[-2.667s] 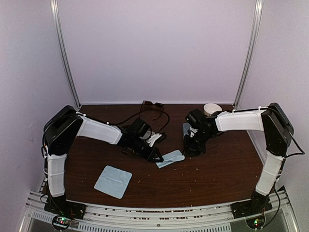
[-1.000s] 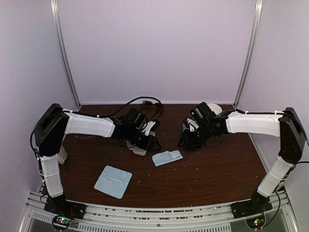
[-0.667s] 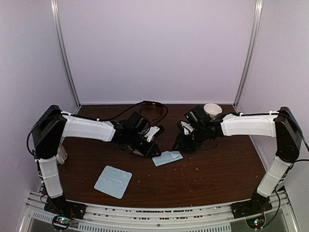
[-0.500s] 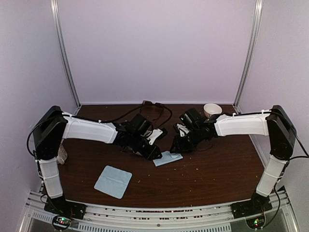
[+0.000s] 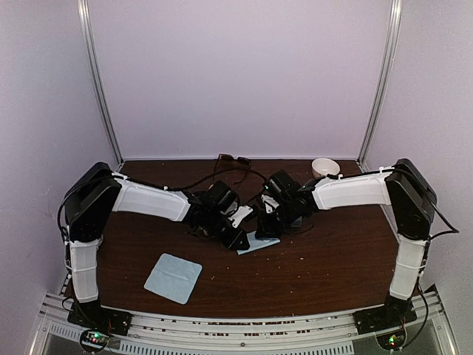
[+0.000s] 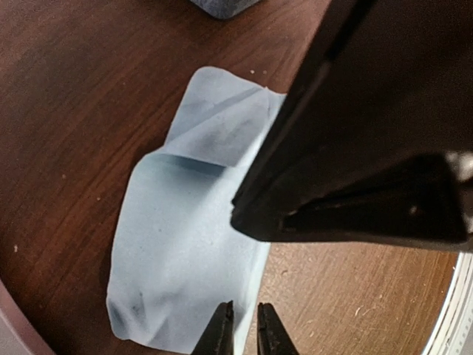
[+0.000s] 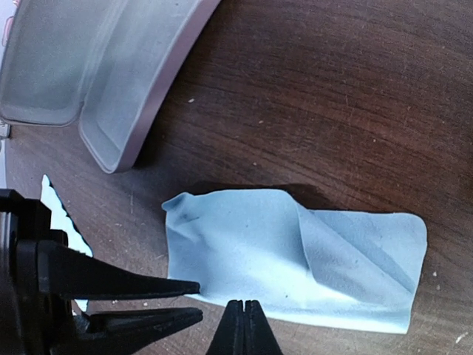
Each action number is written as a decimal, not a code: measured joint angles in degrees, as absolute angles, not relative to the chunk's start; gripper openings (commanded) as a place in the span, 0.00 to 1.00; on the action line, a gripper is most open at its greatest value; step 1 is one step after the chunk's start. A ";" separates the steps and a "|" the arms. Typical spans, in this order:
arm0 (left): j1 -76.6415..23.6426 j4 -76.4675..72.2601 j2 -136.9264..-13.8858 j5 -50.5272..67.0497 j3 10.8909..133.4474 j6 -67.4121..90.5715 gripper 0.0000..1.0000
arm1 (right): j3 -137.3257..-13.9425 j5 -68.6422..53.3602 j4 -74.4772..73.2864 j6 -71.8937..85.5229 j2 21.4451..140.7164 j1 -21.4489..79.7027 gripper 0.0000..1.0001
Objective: Organize the sunglasses
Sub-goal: Smooth out the glasses cleaning cloth at the center of the board.
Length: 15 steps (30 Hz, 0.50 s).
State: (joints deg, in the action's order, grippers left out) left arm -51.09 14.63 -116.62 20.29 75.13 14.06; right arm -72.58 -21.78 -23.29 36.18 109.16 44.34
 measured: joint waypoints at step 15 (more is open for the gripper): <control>-51.09 15.11 -118.30 20.60 75.88 14.28 0.12 | -73.97 -18.94 -22.76 35.40 113.10 43.55 0.00</control>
